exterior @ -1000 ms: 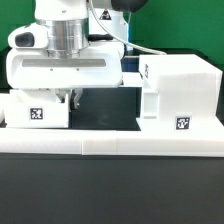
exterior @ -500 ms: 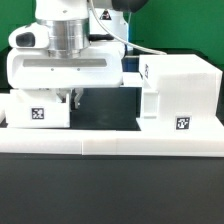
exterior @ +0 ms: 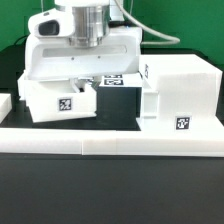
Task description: Assemble drawer
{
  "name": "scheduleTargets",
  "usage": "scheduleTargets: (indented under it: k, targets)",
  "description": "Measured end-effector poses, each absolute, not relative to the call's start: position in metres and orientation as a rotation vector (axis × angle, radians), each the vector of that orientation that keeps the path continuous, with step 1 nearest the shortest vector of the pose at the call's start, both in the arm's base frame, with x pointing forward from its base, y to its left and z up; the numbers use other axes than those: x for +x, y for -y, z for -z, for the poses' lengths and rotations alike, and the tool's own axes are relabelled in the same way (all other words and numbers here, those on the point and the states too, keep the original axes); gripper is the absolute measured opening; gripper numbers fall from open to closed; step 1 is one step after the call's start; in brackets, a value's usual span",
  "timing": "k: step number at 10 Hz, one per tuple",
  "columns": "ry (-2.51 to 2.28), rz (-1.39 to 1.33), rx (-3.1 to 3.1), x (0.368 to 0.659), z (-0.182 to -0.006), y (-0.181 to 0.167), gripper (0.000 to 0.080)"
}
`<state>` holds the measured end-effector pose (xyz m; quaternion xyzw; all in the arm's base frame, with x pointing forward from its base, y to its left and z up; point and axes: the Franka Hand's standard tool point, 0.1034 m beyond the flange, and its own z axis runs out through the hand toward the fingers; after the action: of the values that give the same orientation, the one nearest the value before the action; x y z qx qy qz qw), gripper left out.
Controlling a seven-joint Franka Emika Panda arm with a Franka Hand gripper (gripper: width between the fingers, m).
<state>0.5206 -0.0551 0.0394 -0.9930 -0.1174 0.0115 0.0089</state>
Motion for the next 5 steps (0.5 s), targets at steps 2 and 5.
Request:
scheduleTargets:
  k: [2,5]
  targets:
    - [0.392,-0.046,-3.100,0.5189,-0.0361,0.0555,0.0074]
    - [0.912,-0.027,-3.000,0.5212,-0.0354,0.0593,0.0074]
